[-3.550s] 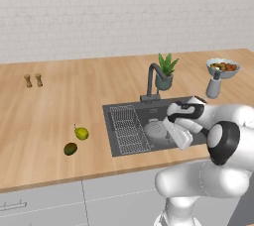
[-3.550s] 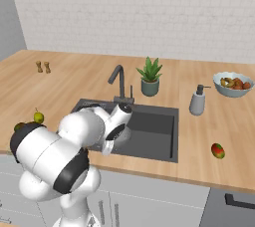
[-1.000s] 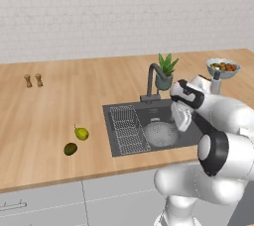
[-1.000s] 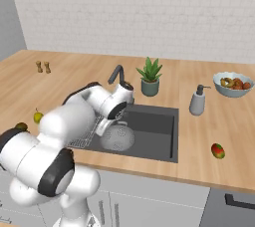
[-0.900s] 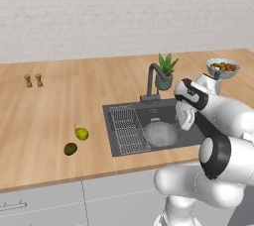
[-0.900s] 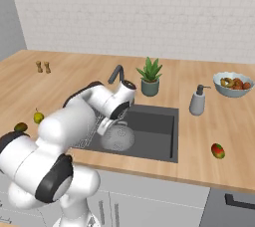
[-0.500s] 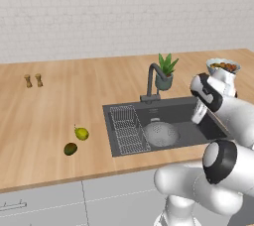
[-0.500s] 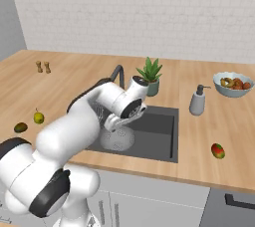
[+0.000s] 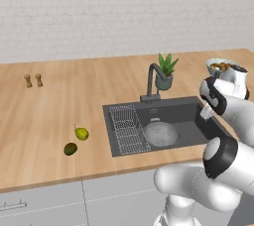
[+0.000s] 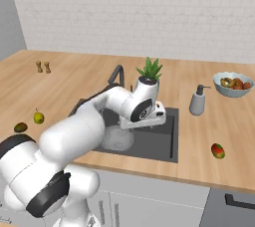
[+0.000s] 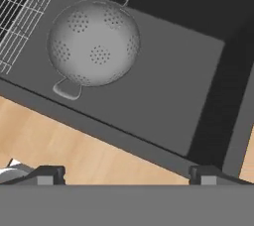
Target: Put the colander in the sink, put the pear, mango, mango in the colander, and turn on the sink faucet and pour water over the colander.
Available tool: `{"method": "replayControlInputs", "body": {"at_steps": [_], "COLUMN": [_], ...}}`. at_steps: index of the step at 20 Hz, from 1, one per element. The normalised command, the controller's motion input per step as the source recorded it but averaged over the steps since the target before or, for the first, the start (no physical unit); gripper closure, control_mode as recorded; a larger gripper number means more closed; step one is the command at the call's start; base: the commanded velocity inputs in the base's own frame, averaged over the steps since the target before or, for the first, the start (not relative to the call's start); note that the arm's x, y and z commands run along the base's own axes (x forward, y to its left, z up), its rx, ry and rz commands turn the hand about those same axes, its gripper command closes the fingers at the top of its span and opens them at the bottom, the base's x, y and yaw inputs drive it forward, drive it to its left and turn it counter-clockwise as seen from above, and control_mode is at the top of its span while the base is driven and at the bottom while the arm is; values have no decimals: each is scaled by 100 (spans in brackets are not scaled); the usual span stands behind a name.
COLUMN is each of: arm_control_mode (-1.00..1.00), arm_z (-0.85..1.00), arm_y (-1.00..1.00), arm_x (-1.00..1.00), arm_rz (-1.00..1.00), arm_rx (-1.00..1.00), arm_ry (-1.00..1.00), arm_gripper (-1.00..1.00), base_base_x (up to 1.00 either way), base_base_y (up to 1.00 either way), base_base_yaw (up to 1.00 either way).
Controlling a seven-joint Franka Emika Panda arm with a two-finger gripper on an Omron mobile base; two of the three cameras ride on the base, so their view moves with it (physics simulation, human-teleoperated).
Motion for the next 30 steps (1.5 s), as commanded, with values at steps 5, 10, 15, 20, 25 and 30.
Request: {"method": "replayControlInputs", "body": {"at_steps": [5, 10, 15, 20, 25, 30], "arm_control_mode": [-100, -100, -100, -100, -100, -100], "arm_z": [0, 0, -3, 0, 0, 0], "arm_y": [-75, -85, -73, -71, -44, -40], "arm_x": [0, 0, -2, 0, 0, 4], "arm_rz": [-44, -27, -1, 0, 0, 0], "arm_rx": [-20, -7, 4, 9, 6, 4], "arm_ry": [7, 3, 2, 3, 3, 2], "arm_gripper": [-100, -100, -100, -100, -100, -100], "base_base_x": [0, 0, 0, 0, 0, 0], "base_base_y": [0, 0, 0, 0, 0, 0], "base_base_yaw": [0, 0, 0, 0, 0, 0]}}
